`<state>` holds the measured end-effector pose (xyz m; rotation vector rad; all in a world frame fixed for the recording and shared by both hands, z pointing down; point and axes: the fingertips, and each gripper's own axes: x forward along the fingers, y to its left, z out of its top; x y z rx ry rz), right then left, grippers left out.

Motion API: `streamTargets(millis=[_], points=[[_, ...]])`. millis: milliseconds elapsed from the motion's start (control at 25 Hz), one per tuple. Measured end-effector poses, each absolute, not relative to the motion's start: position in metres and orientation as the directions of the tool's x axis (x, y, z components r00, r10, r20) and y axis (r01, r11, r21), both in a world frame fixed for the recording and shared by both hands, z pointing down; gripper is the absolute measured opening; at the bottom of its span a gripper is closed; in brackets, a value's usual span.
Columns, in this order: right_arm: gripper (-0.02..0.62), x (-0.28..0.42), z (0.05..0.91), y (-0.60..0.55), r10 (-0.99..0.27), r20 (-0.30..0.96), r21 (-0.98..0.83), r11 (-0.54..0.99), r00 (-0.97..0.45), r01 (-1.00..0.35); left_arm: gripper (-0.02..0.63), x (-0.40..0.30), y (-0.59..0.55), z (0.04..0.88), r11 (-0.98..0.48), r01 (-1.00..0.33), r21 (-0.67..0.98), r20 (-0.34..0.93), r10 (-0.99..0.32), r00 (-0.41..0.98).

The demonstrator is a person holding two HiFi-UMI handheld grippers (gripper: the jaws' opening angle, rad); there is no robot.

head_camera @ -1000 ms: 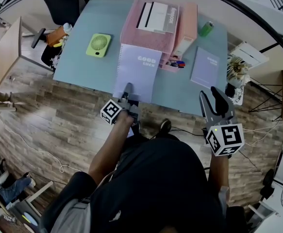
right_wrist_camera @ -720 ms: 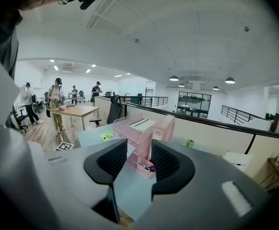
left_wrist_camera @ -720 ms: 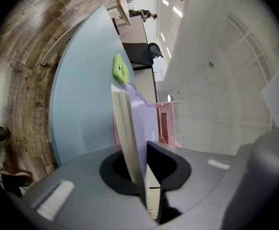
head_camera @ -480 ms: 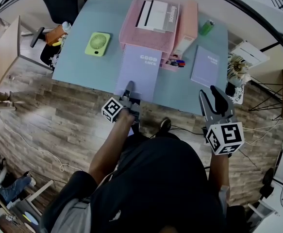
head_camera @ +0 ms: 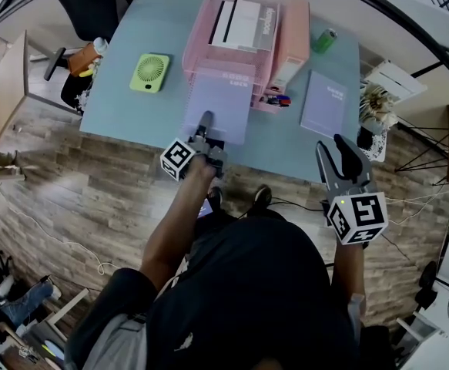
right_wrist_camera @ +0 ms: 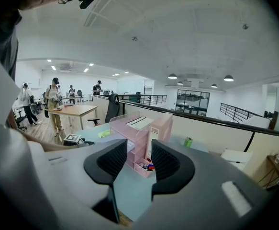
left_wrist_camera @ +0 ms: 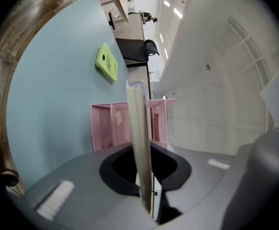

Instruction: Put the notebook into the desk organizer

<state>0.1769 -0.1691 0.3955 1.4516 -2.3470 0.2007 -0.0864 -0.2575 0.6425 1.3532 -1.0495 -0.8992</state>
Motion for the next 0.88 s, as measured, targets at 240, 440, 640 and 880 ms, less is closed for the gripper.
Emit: streamTargets(millis=[240,440,640,880], points=[[0.155,0.185,0.396,-0.175,-0.839,0.389,0.068,0.438,-0.381,-0.896,0.087,-0.085,-0.292,0.639,0.052,-0.087,0.995,0.077,-0.949,0.305],[0.155,0.194,0.401,-0.187,-0.842,0.397,0.06,0.421,-0.365,-0.905,0.089,-0.081,-0.324,0.648,0.071,-0.089,0.994,0.096,-0.944,0.316],[0.155,0.196,0.406,-0.194,-0.841,0.404,0.051,0.415,-0.361,-0.908,0.15,-0.074,-0.344,0.644,0.01,-0.051,0.999,0.029,-0.929,0.369],[0.155,0.192,0.411,-0.2,-0.834,0.408,0.039,0.423,-0.372,-0.905,0.322,-0.07,-0.323,0.645,-0.008,-0.077,0.997,0.026,-0.902,0.431]])
